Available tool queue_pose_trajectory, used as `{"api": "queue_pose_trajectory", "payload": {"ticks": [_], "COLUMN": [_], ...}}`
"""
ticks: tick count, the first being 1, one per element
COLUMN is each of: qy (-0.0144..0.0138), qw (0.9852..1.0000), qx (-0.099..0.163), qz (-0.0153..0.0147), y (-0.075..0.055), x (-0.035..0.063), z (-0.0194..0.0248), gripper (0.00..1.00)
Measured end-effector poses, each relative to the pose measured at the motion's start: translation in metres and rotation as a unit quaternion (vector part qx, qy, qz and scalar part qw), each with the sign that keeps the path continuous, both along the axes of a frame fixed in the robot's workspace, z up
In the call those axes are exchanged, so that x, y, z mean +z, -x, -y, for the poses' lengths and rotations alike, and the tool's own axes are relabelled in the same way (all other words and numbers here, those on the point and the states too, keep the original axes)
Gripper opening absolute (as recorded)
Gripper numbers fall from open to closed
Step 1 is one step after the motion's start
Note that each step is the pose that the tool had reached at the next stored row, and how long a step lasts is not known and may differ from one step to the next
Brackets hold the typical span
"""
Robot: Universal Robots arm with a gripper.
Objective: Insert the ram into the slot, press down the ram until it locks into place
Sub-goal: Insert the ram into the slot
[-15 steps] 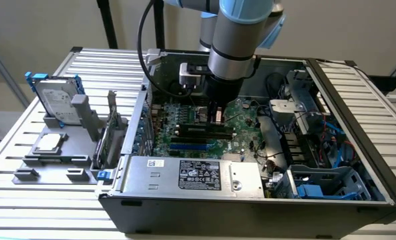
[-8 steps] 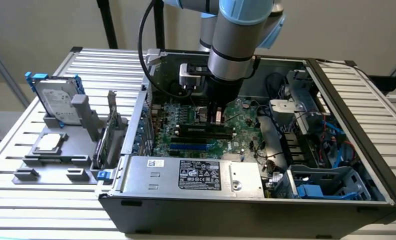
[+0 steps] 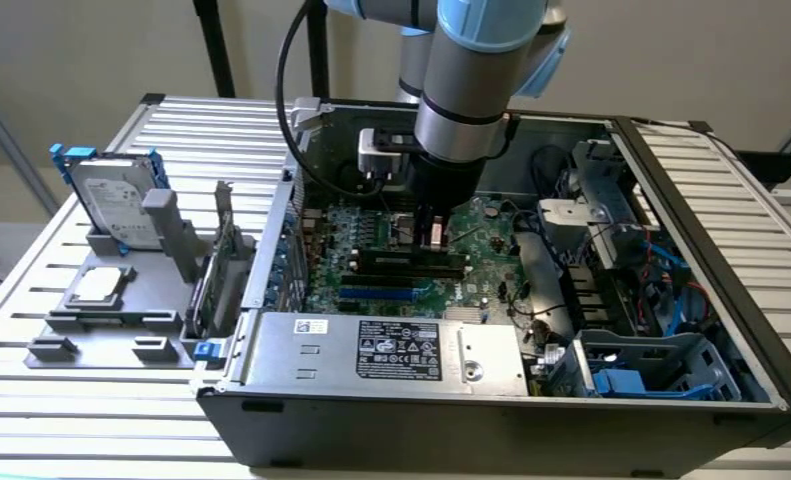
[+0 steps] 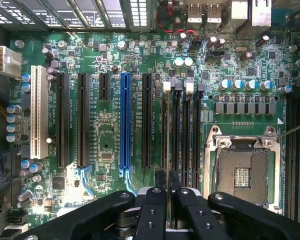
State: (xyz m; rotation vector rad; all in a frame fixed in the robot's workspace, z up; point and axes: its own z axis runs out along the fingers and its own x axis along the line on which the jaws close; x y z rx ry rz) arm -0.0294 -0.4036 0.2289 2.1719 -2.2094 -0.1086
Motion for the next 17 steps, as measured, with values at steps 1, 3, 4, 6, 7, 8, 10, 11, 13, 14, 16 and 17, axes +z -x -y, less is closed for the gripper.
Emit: {"api": "queue_pose_trajectory", "payload": {"ticks": [1,3,4,6,7,8,10,11,13,14,16,17], "qy": [0.0000,0.0000,0.0000,0.0000,0.0000,0.0001,0.0000,0.0000,0.0000,0.0000,0.0000,-0.0001], "qw": [1.0000,1.0000,1.0000,1.0000,1.0000,1.0000,1.0000,1.0000,1.0000,1.0000,1.0000,1.0000], "qx": [0.000,0.000,0.000,0.000,0.000,0.000,0.000,0.000,0.000,0.000,0.000,0.000], "qz": [0.0000,0.0000,0.0000,0.0000,0.0000,0.0000,0.0000,0.0000,0.0000,0.0000,0.0000,0.0000], "y": [0.0000,0.0000,0.0000,0.0000,0.0000,0.0000,0.0000,0.0000,0.0000,0.0000,0.0000,0.0000], "x": [-0.0002,-0.0008,-0.0011,-0.0016,-0.0018,-0.0020,-0.0024,-0.0027,-0.0032,-0.0034,-0.0039,-0.0043], "z": [0.0000,0.0000,0.0000,-0.0001,-0.0001,-0.0001,-0.0002,-0.0002,-0.0003,-0.0003,-0.0004,-0.0004], "gripper": [0.13,0.13,0.13,0.13,0.13,0.13,0.13,0.13,0.13,0.13,0.13,0.13]}}
